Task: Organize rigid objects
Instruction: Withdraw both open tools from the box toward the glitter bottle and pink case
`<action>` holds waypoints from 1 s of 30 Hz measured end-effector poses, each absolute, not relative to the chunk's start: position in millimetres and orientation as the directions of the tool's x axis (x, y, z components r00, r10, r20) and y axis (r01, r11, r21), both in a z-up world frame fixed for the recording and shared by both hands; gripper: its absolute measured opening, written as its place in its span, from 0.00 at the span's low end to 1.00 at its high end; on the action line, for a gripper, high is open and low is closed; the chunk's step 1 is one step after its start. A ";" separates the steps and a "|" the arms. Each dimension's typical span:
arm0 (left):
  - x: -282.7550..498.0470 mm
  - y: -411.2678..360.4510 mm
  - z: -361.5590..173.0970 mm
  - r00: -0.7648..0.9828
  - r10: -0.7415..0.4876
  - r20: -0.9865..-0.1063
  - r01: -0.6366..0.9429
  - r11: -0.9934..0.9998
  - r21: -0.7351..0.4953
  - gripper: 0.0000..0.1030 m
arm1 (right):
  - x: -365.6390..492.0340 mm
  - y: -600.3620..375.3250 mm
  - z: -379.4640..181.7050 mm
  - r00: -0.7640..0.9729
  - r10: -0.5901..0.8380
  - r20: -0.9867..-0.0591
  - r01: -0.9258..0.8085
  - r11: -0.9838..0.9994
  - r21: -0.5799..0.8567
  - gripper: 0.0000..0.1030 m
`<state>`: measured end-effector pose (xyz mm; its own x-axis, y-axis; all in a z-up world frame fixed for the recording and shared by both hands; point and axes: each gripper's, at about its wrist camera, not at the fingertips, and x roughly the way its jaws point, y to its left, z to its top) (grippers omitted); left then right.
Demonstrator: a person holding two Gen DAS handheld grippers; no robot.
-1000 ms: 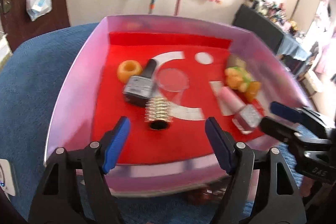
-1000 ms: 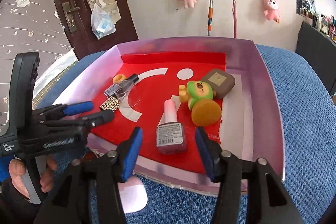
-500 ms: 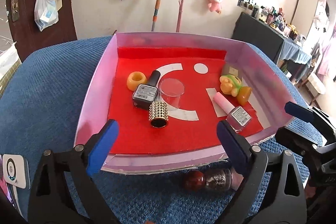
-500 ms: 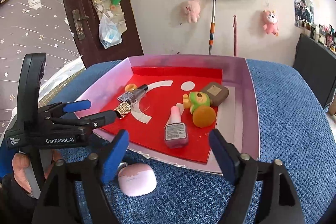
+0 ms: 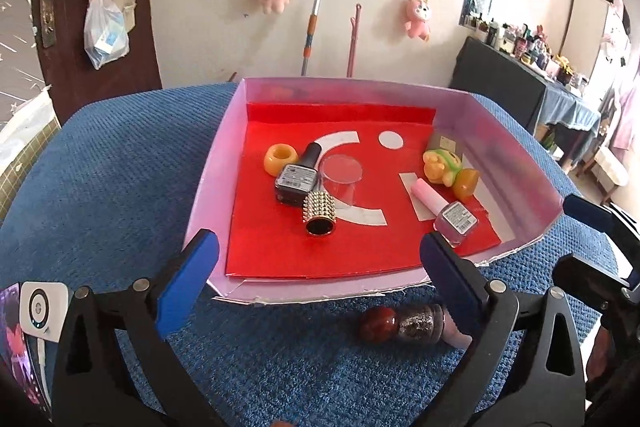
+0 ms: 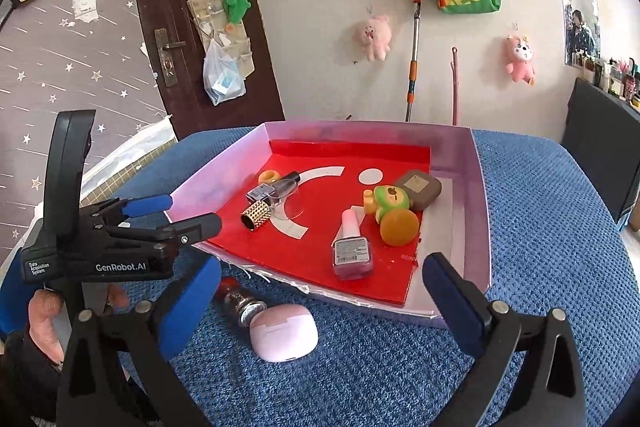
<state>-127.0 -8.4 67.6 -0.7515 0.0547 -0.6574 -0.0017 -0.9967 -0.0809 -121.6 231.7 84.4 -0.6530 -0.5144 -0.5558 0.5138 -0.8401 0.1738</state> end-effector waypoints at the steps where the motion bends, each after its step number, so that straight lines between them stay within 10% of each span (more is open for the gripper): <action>1: -124.7 -8.8 68.5 -0.759 0.050 -0.649 0.001 -0.997 -0.078 1.00 | -120.3 231.4 84.4 -0.653 -0.516 -0.554 0.516 -0.839 0.174 1.00; 30: -84.5 -2.9 62.2 -0.759 0.072 -0.647 -0.035 -0.997 -0.069 1.00 | -89.2 237.0 68.1 -0.619 -0.547 -0.563 0.531 -0.820 0.213 1.00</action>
<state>-84.5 -2.9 62.2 -0.7589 0.0715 -0.6473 -0.0348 -0.9970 -0.0693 -89.2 237.0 68.1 -0.6193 -0.5468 -0.5634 0.5307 -0.8204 0.2129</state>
